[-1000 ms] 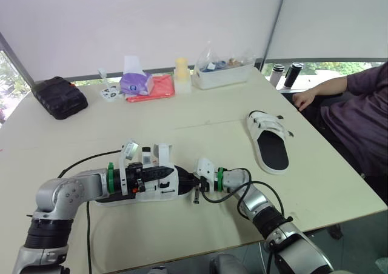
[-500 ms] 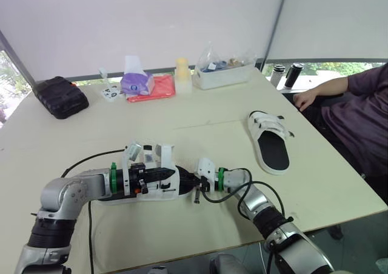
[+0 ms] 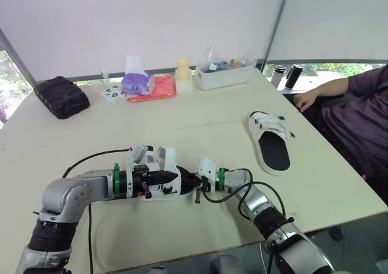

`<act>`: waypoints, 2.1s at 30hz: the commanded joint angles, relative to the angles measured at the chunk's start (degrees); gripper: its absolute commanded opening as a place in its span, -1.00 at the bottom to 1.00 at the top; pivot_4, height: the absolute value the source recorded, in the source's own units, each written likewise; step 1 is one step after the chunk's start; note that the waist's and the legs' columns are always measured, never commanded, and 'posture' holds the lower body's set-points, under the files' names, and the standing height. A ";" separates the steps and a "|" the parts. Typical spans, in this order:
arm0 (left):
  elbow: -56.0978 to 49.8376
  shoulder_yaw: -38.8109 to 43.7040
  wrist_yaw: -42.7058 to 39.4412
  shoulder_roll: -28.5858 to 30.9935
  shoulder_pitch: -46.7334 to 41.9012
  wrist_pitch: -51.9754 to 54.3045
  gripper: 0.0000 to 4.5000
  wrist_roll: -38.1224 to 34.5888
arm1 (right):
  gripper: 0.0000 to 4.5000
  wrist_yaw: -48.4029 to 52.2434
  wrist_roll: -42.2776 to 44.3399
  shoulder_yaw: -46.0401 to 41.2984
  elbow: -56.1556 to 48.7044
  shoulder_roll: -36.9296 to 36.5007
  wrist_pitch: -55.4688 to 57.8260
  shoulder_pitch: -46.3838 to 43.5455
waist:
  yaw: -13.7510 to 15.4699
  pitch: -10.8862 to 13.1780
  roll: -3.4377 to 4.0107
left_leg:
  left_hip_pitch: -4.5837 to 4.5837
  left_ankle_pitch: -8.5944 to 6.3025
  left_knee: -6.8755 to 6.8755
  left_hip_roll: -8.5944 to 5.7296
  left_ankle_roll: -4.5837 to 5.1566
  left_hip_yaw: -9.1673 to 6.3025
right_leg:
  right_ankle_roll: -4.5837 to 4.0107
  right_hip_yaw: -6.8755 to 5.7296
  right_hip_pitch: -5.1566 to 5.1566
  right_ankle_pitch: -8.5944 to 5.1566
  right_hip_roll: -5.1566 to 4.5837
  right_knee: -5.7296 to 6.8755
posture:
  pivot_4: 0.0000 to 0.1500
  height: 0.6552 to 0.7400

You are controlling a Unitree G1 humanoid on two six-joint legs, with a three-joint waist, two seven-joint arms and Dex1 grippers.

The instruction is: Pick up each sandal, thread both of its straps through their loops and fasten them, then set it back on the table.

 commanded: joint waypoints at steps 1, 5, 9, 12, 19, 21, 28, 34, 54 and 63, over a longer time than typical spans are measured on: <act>-3.07 -5.28 -2.74 1.02 1.47 -2.56 -0.98 2.46 | -1.00 -2.23 -6.14 2.48 9.36 -1.65 4.77 3.57 | -0.06 0.00 0.03 | -0.01 -0.01 -0.01 0.00 -0.01 0.00 | 0.00 0.00 0.02 0.00 0.00 -0.04 | 1.00 1.00; -2.45 -5.78 -3.05 0.59 1.55 -4.07 -0.98 3.49 | -1.00 -2.26 -6.20 2.52 9.43 -1.63 4.75 3.62 | -0.02 -0.03 0.09 | -0.01 -0.02 -0.01 0.01 -0.03 -0.01 | 0.00 0.01 0.03 0.00 -0.01 -0.13 | 1.00 1.00; -2.64 -6.60 -1.45 -0.99 1.55 -5.56 -0.98 5.29 | -1.00 -2.23 -6.23 2.55 9.41 -1.64 4.78 3.72 | 0.15 -0.11 0.15 | -0.01 -0.02 -0.01 0.01 -0.02 -0.01 | 0.00 0.01 0.05 0.00 -0.02 -0.15 | 1.00 1.00; -3.60 -2.17 0.17 -4.45 1.68 -0.60 -0.98 -1.56 | -1.00 -2.24 -6.24 2.59 9.38 -1.68 4.78 3.78 | 0.50 -0.16 0.20 | -0.01 -0.02 0.00 0.02 -0.02 -0.01 | 0.00 0.01 0.09 0.00 -0.02 -0.18 | 1.00 1.00; -3.62 5.49 4.39 -7.80 1.90 7.26 -0.98 -10.70 | -1.00 -2.19 -6.39 2.68 9.61 -1.64 4.62 3.90 | 0.48 -0.14 0.10 | -0.02 -0.03 0.01 0.03 -0.03 -0.02 | 0.01 0.00 0.09 0.00 -0.03 -0.21 | 1.00 1.00; -4.70 5.54 4.93 -7.36 2.06 7.86 -0.98 -10.59 | -1.00 -2.21 -6.42 2.69 9.80 -1.56 4.56 3.83 | 0.40 -0.12 0.06 | -0.01 -0.02 0.00 0.01 -0.02 -0.02 | 0.01 -0.02 0.08 0.00 -0.02 -0.20 | 1.00 1.00; -5.60 -1.09 2.10 -3.31 3.84 1.92 -0.98 -3.15 | -1.00 -2.23 -6.49 2.80 9.89 -1.30 4.47 3.77 | 0.29 -0.13 0.10 | 0.01 -0.04 -0.02 0.00 -0.05 -0.01 | 0.02 0.00 0.07 0.00 -0.01 -0.20 | 1.00 1.00; -3.73 -3.48 0.22 -1.30 4.51 -4.36 -0.98 2.40 | -1.00 -2.37 -6.47 2.68 9.99 -1.42 4.34 3.93 | 0.30 -0.12 0.13 | 0.00 -0.07 -0.02 -0.01 -0.10 0.00 | 0.01 0.00 0.03 0.00 -0.01 -0.23 | 1.00 1.00; -0.11 2.44 -1.19 -0.33 0.41 -4.98 0.41 -0.44 | -1.00 -2.46 -6.43 2.59 10.31 -1.34 4.49 3.69 | 0.36 -0.10 0.11 | -0.03 -0.07 -0.01 0.01 -0.10 0.00 | 0.01 -0.04 -0.03 0.00 0.00 -0.26 | 1.00 1.00; -4.31 0.48 -3.00 2.07 -0.98 -3.51 0.41 -1.33 | -1.00 -2.65 -6.41 2.47 10.53 -1.20 4.58 3.36 | -0.37 -0.08 0.08 | -0.03 0.04 -0.07 0.03 0.09 -0.01 | 0.02 -0.04 0.01 0.01 0.01 -0.19 | 1.00 1.00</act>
